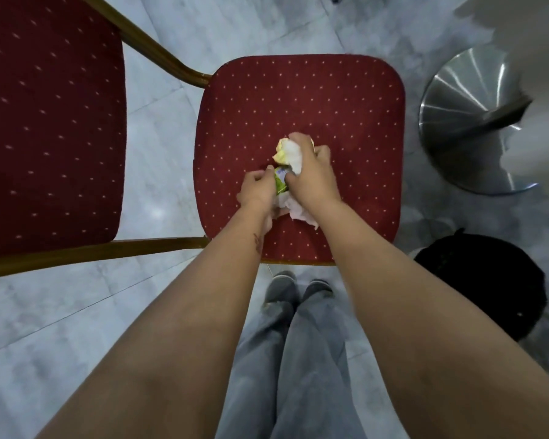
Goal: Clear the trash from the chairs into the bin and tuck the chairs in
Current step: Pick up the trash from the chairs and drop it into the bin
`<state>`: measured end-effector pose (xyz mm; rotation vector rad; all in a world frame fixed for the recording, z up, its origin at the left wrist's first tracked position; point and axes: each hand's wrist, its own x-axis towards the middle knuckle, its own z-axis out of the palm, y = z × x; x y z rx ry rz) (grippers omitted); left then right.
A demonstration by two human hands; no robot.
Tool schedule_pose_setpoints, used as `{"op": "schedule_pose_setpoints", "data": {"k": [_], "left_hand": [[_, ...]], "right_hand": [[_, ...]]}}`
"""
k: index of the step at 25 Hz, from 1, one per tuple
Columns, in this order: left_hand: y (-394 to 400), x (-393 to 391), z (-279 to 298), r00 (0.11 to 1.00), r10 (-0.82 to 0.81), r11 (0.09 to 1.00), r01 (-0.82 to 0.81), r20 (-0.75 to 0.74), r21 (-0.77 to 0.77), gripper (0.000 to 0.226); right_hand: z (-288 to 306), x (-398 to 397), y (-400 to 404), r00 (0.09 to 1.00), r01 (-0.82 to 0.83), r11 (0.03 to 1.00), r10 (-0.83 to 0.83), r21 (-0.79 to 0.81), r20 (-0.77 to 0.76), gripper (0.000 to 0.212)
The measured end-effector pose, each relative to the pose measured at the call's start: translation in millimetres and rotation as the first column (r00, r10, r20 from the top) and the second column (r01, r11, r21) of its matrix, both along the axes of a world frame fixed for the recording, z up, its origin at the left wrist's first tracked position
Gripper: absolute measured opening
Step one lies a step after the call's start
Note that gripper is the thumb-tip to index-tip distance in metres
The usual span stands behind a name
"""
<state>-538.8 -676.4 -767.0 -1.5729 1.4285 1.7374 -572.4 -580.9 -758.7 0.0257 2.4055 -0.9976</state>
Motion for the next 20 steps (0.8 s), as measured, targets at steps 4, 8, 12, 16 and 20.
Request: {"op": "schedule_pose_setpoints", "data": {"k": [4,8,12,16,20], "left_hand": [[5.1,0.2,3.7,0.999,-0.04,0.999,0.04,-0.007,-0.003,0.026],[25.8,4.7,23.7,0.991,-0.132,0.99,0.131,-0.01,-0.049,0.021],[64.6,8.3,50.2,0.961,-0.274,0.96,0.272,-0.029,-0.066,0.013],[127.0,22.4,73.7,0.876,-0.481,0.875,0.477,-0.035,-0.077,0.013],[190.5,42.6,54.0,0.75,-0.661,0.746,0.656,-0.005,-0.118,0.026]], "right_hand": [[8.4,16.4,8.9,0.983,0.172,0.979,-0.165,-0.105,0.076,0.061],[24.7,33.5,31.7,0.962,0.262,0.96,-0.251,-0.101,0.104,0.056],[47.9,53.7,72.9,0.904,0.422,0.899,-0.408,-0.12,0.126,0.052],[63.9,86.5,133.6,0.822,0.567,0.82,-0.557,-0.082,0.121,0.052],[70.5,122.6,191.7,0.739,0.673,0.737,-0.664,-0.069,0.117,0.053]]}}
